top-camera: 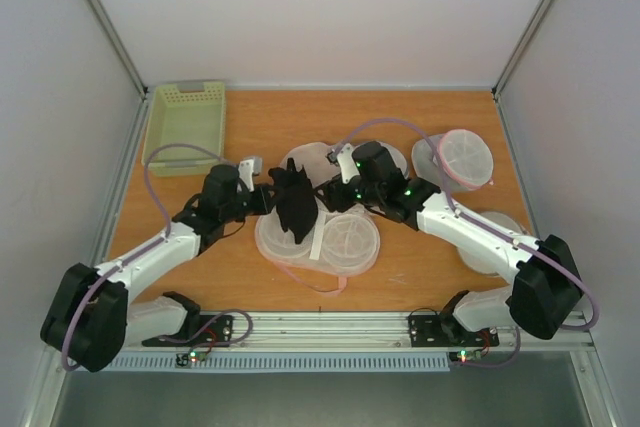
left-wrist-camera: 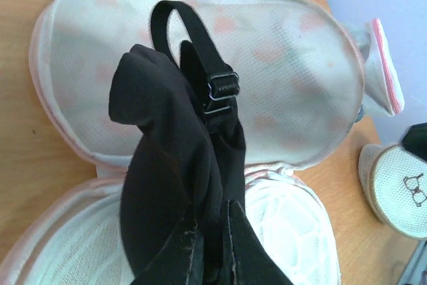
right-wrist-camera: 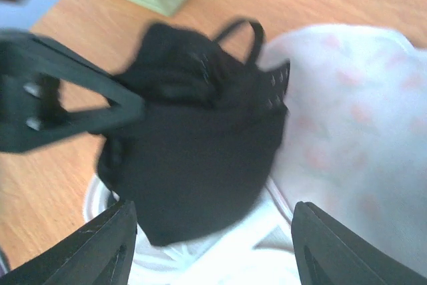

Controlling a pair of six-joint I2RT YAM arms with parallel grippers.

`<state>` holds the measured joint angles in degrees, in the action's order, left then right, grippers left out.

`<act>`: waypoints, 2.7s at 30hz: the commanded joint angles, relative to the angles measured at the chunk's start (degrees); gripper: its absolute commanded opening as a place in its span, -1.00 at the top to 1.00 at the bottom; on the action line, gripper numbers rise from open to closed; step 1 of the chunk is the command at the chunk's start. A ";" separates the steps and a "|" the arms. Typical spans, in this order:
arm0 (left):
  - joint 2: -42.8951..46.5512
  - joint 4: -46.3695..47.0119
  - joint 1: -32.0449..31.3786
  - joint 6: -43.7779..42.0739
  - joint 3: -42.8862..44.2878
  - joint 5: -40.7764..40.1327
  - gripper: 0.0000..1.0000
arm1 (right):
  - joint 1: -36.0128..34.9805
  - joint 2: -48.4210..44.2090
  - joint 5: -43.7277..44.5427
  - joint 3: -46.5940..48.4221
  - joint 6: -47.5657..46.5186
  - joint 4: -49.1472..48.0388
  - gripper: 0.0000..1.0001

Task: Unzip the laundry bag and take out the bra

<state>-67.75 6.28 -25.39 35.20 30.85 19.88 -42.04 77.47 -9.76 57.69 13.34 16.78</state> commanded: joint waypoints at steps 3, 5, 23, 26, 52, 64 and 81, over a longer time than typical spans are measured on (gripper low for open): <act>2.34 -9.39 -0.28 -10.47 6.96 -3.79 0.99 | 2.15 -1.47 1.06 -1.37 -0.14 2.85 -0.31; 2.92 -10.14 -0.28 -12.41 8.70 -5.57 0.99 | 2.26 -1.59 1.23 -1.20 -0.33 2.99 -0.31; -6.59 -9.97 13.17 -12.49 29.37 -11.87 0.99 | 3.45 -5.48 0.36 -1.93 -1.38 3.88 -0.31; -10.27 -9.43 18.14 -13.59 34.25 -12.69 0.99 | 3.61 -6.26 0.52 -2.39 -1.75 3.88 -0.32; -48.09 -18.83 37.16 -7.23 58.50 -18.73 0.26 | 4.96 -3.53 3.62 -1.51 -4.47 4.94 -0.33; -36.02 -23.94 35.98 -7.08 56.50 -32.01 -0.99 | 16.27 8.78 4.20 13.64 -5.87 9.41 -0.43; -2.44 -31.07 9.09 -1.22 16.32 -14.12 -0.99 | 17.54 29.31 5.06 35.81 -10.77 21.52 -0.42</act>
<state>-73.19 -19.27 -13.04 29.58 55.11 0.43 -24.84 106.15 -4.16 91.09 3.97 34.65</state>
